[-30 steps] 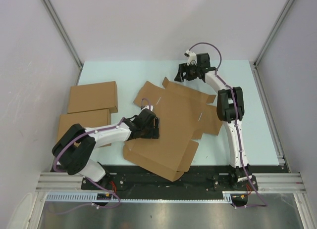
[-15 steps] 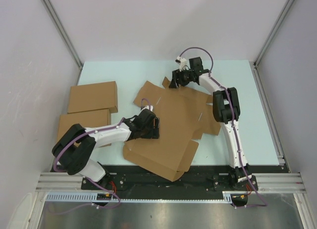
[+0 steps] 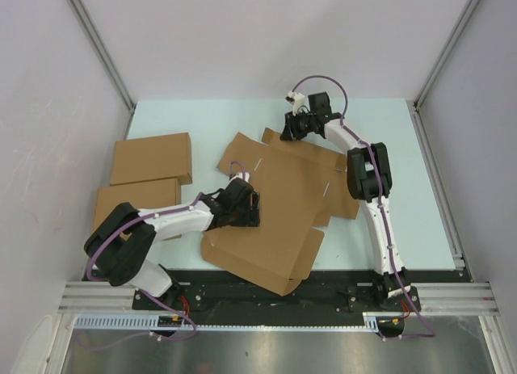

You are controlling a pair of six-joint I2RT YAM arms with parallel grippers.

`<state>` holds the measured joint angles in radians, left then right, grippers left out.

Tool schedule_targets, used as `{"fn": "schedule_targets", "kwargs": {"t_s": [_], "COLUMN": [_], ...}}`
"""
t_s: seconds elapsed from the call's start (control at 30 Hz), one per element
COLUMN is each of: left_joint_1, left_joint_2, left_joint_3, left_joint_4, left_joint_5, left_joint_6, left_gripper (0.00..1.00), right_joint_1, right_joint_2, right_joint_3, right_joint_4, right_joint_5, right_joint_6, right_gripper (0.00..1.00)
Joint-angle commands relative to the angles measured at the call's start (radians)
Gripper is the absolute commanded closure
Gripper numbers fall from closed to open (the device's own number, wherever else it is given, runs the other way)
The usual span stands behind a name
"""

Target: Fold the paper box

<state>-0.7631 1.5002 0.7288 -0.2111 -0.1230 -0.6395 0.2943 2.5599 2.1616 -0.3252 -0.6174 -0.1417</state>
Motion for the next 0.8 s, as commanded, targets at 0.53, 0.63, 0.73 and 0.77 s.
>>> {"fn": "schedule_targets", "kwargs": {"t_s": [0.53, 0.63, 0.73, 0.77], "left_joint_1": [-0.012, -0.012, -0.012, -0.013], "left_joint_2": [0.017, 0.011, 0.011, 0.011], "left_joint_3": [-0.042, -0.043, -0.042, -0.042], "left_joint_4": [-0.005, -0.007, -0.004, -0.005], "left_joint_5": [0.08, 0.077, 0.077, 0.077], "left_joint_6": [-0.04, -0.04, -0.042, -0.042], "left_gripper": [0.27, 0.27, 0.27, 0.27], "right_joint_1": [0.072, 0.074, 0.08, 0.083], "right_joint_2": [-0.006, -0.015, -0.041, -0.052], "right_joint_3": [0.001, -0.008, -0.031, -0.042], "right_joint_4": [-0.083, -0.089, -0.106, -0.112], "right_joint_5": [-0.064, -0.065, -0.065, -0.053], "right_joint_6": [0.016, 0.016, 0.007, 0.001], "right_gripper": [0.92, 1.0, 1.0, 1.0]}}
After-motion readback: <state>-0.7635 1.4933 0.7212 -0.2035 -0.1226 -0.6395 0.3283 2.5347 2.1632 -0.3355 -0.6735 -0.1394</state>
